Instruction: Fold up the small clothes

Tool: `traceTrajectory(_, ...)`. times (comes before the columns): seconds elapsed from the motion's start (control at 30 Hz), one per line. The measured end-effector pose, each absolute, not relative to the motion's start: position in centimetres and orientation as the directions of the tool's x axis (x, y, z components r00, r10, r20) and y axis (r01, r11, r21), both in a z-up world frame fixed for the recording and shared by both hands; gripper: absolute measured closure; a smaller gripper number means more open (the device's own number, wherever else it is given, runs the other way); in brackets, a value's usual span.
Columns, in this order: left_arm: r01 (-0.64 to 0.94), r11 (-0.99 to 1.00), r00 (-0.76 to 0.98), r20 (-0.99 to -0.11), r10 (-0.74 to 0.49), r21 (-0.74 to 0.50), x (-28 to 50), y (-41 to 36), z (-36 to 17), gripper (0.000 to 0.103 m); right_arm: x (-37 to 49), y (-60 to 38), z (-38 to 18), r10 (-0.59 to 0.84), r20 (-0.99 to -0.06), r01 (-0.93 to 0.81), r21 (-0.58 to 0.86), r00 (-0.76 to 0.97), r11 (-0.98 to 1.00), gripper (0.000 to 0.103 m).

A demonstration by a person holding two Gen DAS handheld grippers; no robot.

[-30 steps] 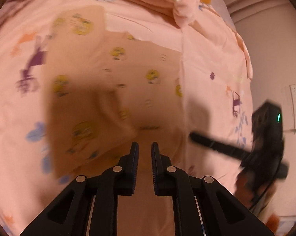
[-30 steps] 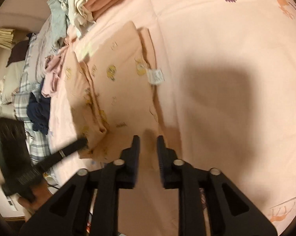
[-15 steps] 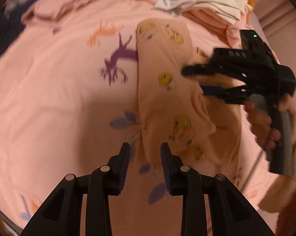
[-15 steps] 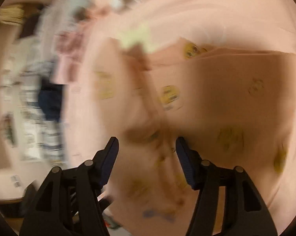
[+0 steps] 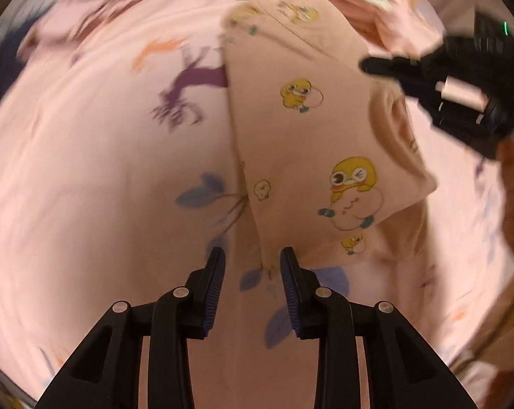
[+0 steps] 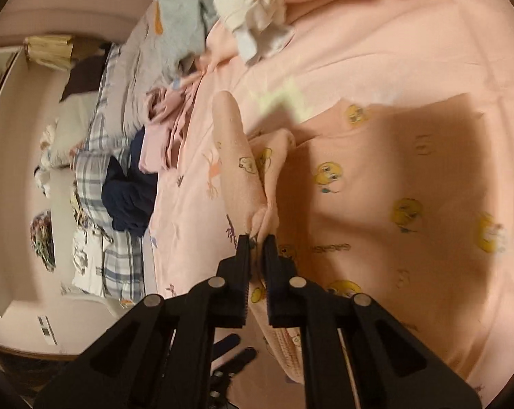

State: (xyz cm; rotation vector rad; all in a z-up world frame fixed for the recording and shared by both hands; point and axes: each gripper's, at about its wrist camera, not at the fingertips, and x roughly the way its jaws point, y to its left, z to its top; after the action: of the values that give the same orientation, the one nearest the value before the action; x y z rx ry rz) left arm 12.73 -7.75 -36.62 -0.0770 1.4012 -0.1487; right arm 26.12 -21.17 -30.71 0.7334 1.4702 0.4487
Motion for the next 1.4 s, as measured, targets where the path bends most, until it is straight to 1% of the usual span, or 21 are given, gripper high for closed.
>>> traceTrajectory(0.07, 0.092, 0.988, 0.149, -0.979, -0.139, -0.126, 13.0, -9.6, -37.1, 0.072, 25.7, -22.6, -30.3, 0.686, -0.72, 0.176, 0.692, 0.104, 0.7, 0.095)
traceTrajectory(0.17, 0.079, 0.987, 0.126, -0.98, -0.152, -0.143, 12.9, -11.2, -38.0, 0.072, 24.4, -25.5, -29.7, 0.681, -0.714, 0.219, 0.699, 0.164, 0.68, 0.095)
traceTrajectory(0.27, 0.098, 0.986, 0.12, -0.982, -0.148, -0.137, 12.2, -12.6, -38.6, 0.072, 23.1, -28.9, -29.7, 0.638, -0.747, 0.256, 0.665, 0.19, 0.702, 0.095)
traceTrajectory(0.3, 0.096, 0.988, 0.114, -0.984, -0.134, -0.123, 11.7, -12.8, -39.0, 0.072, 22.7, -30.0, -30.1, 0.603, -0.775, 0.277, 0.631, 0.188, 0.724, 0.095)
traceTrajectory(0.37, 0.068, 0.992, 0.086, -0.99, -0.115, -0.11, 11.6, -12.6, -40.0, 0.072, 22.2, -31.4, -31.3, 0.567, -0.808, 0.31, 0.587, 0.162, 0.748, 0.094)
traceTrajectory(0.47, 0.005, 0.995, 0.016, -0.995, -0.095, -0.095, 11.0, -11.3, -41.0, 0.072, 21.7, -31.5, -33.7, 0.373, -0.926, 0.296, 0.371, 0.052, 0.88, 0.094)
traceTrajectory(0.5, -0.009, 0.995, 0.02, -0.995, -0.1, -0.1, 10.8, -10.9, -40.5, 0.072, 21.5, -31.1, -33.9, 0.269, -0.963, 0.256, 0.265, 0.019, 0.93, 0.094)
traceTrajectory(0.53, -0.019, 0.994, 0.043, -0.993, -0.108, -0.109, 10.8, -10.6, -39.8, 0.072, 21.3, -30.9, -33.4, 0.227, -0.974, 0.224, 0.226, 0.019, 0.948, 0.094)
traceTrajectory(0.57, -0.027, 0.992, 0.091, -0.989, -0.117, -0.12, 10.9, -10.3, -38.4, 0.072, 21.2, -30.8, -32.7, 0.235, -0.971, 0.208, 0.238, 0.036, 0.949, 0.094)
traceTrajectory(0.67, -0.007, 0.993, 0.234, -0.966, -0.11, -0.115, 12.5, -11.1, -35.2, 0.072, 20.7, -30.3, -28.6, 0.363, -0.92, 0.172, 0.386, 0.149, 0.906, 0.091)
traceTrajectory(0.77, -0.012, 0.993, 0.284, -0.952, -0.11, -0.118, 15.2, -13.0, -35.3, 0.072, 21.1, -27.7, -27.7, 0.46, -0.879, 0.076, 0.471, 0.125, 0.879, 0.091)
traceTrajectory(0.83, -0.04, 0.99, 0.222, -0.967, -0.121, -0.133, 15.9, -13.1, -38.2, 0.072, 21.2, -25.8, -29.4, 0.468, -0.881, 0.062, 0.472, 0.066, 0.88, 0.091)
traceTrajectory(0.9, -0.082, 0.987, 0.104, -0.986, -0.13, -0.139, 15.2, -13.6, -41.3, 0.072, 20.5, -24.9, -32.0, 0.453, -0.892, 0.099, 0.45, -0.003, 0.887, 0.092)
traceTrajectory(0.93, -0.085, 0.987, 0.142, -0.982, -0.126, -0.139, 14.5, -13.4, -41.7, 0.072, 19.7, -24.9, -33.5, 0.438, -0.898, 0.127, 0.431, -0.035, 0.893, 0.093)
traceTrajectory(0.97, -0.072, 0.987, 0.194, -0.973, -0.126, -0.142, 13.6, -13.2, -41.4, 0.072, 18.8, -25.2, -34.7, 0.424, -0.903, 0.149, 0.412, -0.063, 0.899, 0.099)
traceTrajectory(1.0, -0.039, 0.992, 0.2, -0.974, -0.107, -0.117, 12.5, -13.1, -41.0, 0.072, 17.8, -25.8, -35.6, 0.42, -0.904, 0.164, 0.403, -0.085, 0.9, 0.102)
traceTrajectory(1.1, -0.011, 0.993, 0.128, -0.985, -0.117, -0.12, 10.8, -11.9, -40.2, 0.072, 15.9, -27.5, -36.4, 0.484, -0.866, 0.184, 0.459, -0.128, 0.869, 0.103)
traceTrajectory(1.13, -0.011, 0.992, 0.114, -0.986, -0.121, -0.123, 10.8, -11.5, -39.8, 0.072, 15.8, -28.0, -36.0, 0.491, -0.86, 0.182, 0.465, -0.14, 0.866, 0.102)
traceTrajectory(1.2, -0.034, 0.991, 0.13, -0.984, -0.123, -0.128, 11.9, -9.9, -38.1, 0.072, 16.3, -28.9, -34.6, 0.483, -0.866, 0.176, 0.459, -0.131, 0.871, 0.093)
traceTrajectory(1.33, -0.075, 0.992, 0.253, -0.964, -0.083, -0.105, 15.4, -8.2, -33.9, 0.072, 18.4, -30.3, -31.1, 0.449, -0.893, 0.136, 0.44, -0.041, 0.888, 0.091)
traceTrajectory(1.4, -0.067, 0.995, 0.331, -0.942, -0.048, -0.074, 16.5, -8.7, -32.1, 0.072, 19.4, -31.1, -29.8, 0.441, -0.898, 0.122, 0.437, -0.001, 0.891, 0.084)
